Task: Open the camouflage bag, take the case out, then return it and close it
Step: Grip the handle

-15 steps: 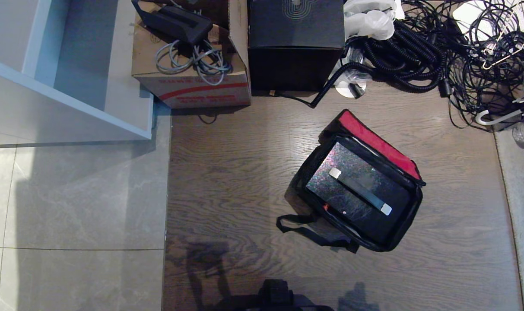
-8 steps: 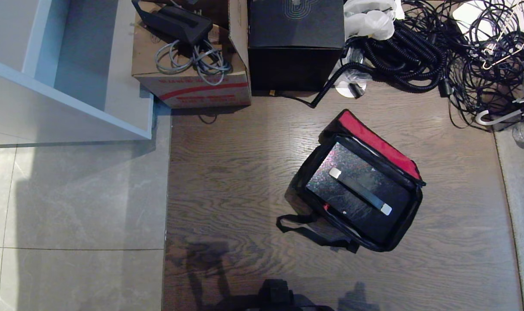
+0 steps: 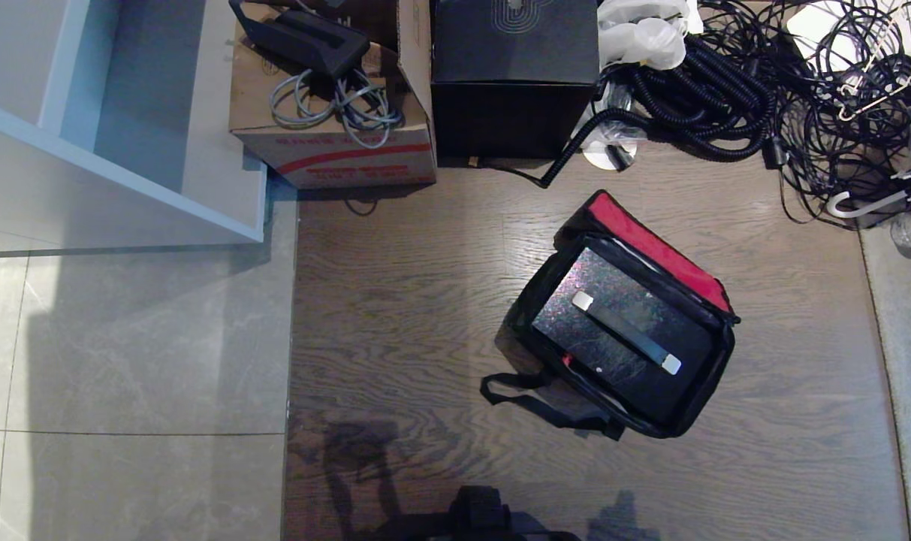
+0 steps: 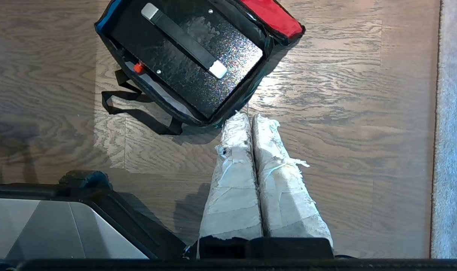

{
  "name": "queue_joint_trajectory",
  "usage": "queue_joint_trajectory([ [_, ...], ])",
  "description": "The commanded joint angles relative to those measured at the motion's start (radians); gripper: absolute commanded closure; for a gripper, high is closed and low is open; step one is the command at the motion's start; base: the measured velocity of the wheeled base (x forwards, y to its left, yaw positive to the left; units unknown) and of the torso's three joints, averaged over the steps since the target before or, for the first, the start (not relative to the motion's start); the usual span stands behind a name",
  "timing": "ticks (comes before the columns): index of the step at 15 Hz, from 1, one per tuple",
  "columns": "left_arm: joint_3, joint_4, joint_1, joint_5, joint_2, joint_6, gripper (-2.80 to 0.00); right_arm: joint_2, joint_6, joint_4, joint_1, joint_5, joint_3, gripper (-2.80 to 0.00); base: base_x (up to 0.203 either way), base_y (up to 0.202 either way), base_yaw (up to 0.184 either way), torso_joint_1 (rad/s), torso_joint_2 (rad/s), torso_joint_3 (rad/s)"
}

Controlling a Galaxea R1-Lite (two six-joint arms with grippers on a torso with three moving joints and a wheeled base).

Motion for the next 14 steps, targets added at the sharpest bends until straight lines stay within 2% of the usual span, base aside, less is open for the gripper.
queue_joint_trajectory([
  [1, 0.0, 0.0, 0.0, 0.0, 0.0, -0.001, 0.0, 0.005, -0.001, -0.001, 0.0, 0.0, 0.015, 0.0, 0.0, 0.0, 0.0, 0.0, 0.0, 0.0],
  [14, 0.0, 0.0, 0.0, 0.0, 0.0, -0.001, 0.0, 0.005, -0.001, -0.001, 0.0, 0.0, 0.015, 0.0, 0.0, 0.0, 0.0, 0.0, 0.0, 0.0],
])
